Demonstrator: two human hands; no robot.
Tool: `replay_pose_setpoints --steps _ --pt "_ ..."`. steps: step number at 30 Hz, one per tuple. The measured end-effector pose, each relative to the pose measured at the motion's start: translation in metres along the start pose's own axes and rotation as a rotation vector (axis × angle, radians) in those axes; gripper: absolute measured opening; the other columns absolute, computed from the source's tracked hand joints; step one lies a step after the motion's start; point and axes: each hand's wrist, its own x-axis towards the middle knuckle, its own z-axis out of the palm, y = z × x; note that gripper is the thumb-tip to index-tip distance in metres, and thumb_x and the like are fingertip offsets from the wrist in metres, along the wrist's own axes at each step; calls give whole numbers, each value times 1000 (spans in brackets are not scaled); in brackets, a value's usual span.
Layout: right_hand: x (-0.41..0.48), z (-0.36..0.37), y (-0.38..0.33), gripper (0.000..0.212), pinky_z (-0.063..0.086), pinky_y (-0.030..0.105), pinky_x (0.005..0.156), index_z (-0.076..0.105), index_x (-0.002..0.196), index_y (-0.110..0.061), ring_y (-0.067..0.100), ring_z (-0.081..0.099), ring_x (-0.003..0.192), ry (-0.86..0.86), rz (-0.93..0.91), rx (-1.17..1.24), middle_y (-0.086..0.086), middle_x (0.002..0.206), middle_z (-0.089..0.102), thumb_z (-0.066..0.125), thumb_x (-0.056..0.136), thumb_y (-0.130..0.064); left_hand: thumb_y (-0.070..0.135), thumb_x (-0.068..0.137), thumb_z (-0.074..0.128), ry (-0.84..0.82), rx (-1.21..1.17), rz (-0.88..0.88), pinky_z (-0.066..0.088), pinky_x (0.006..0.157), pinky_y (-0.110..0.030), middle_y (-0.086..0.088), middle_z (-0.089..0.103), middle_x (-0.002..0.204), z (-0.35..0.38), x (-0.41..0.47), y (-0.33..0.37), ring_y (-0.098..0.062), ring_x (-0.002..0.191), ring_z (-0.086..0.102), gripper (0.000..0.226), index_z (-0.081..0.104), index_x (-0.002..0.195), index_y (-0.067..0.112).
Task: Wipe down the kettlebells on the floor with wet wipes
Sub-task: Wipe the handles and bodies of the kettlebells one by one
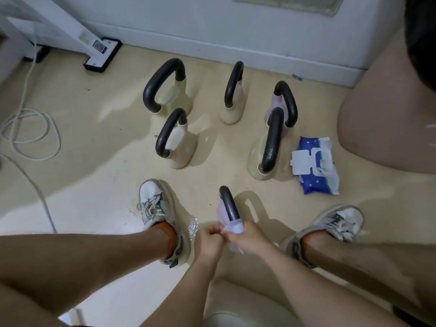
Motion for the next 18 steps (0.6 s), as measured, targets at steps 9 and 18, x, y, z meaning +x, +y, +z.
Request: replay_pose_setpoints --steps 9,18 --pt "-3 -51 -36 16 39 13 53 72 93 -9 7 53 62 -124 -139 138 -4 71 61 60 93 -20 -6 81 36 522 181 36 50 74 -32 -6 64 82 -29 25 34 -29 82 60 38 63 85 21" --pt "-1 -54 -34 8 45 16 60 68 82 -8 10 59 67 -140 -111 107 -1 73 65 73 84 -15 8 74 57 62 -156 73 43 63 -33 -5 58 71 -1 -8 33 -23 69 53 6 55 76 14"
